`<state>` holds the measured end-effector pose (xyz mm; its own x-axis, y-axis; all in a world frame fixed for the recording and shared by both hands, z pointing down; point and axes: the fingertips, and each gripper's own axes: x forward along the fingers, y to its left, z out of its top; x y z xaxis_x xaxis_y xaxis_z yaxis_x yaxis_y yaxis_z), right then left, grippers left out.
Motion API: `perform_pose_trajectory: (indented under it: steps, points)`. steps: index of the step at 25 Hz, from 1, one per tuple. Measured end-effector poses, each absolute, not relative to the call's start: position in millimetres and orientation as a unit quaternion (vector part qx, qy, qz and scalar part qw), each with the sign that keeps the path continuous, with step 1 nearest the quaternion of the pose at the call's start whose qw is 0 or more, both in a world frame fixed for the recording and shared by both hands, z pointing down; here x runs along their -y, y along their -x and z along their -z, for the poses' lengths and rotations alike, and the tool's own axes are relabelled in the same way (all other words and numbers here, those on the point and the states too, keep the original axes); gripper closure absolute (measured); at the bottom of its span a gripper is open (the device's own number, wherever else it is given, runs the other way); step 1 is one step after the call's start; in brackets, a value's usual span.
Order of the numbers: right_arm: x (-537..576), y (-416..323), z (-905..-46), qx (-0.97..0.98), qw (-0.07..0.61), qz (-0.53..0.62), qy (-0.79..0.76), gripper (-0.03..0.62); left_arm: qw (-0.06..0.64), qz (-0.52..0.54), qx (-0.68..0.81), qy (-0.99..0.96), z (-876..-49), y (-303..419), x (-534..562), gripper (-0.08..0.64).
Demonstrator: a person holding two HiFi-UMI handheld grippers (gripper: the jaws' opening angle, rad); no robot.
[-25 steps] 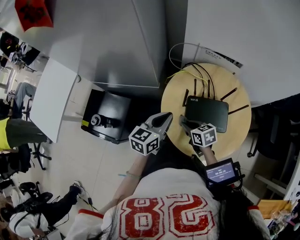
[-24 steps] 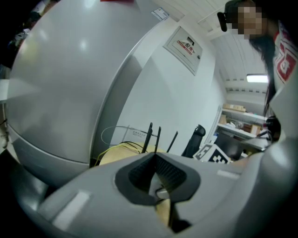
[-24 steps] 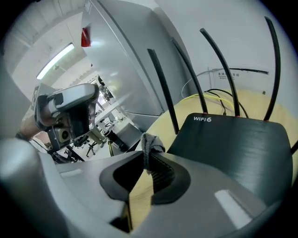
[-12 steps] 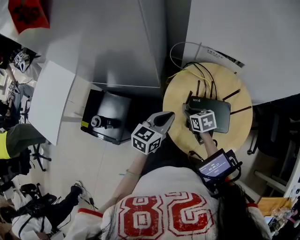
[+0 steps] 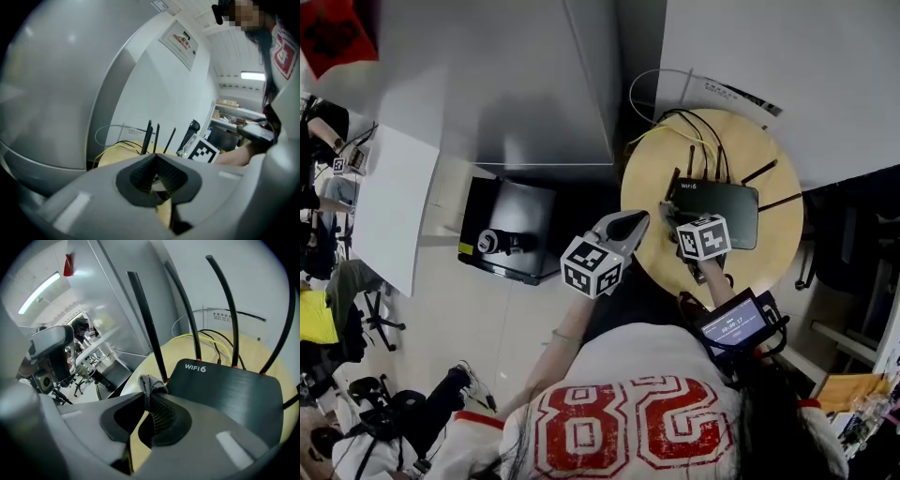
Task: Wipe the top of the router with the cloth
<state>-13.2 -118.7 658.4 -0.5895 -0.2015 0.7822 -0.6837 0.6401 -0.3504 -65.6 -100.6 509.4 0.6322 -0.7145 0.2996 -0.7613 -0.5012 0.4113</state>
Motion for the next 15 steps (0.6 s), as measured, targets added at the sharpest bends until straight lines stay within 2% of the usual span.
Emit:
perform_pose_trajectory:
  steps: [15]
  points:
    - [53.7,6.8,-671.3,0.821,0.372,-0.355,-0.246,0.554,0.26,-0.043,0.395,-0.88,-510.5,44.6,95.0,0.558]
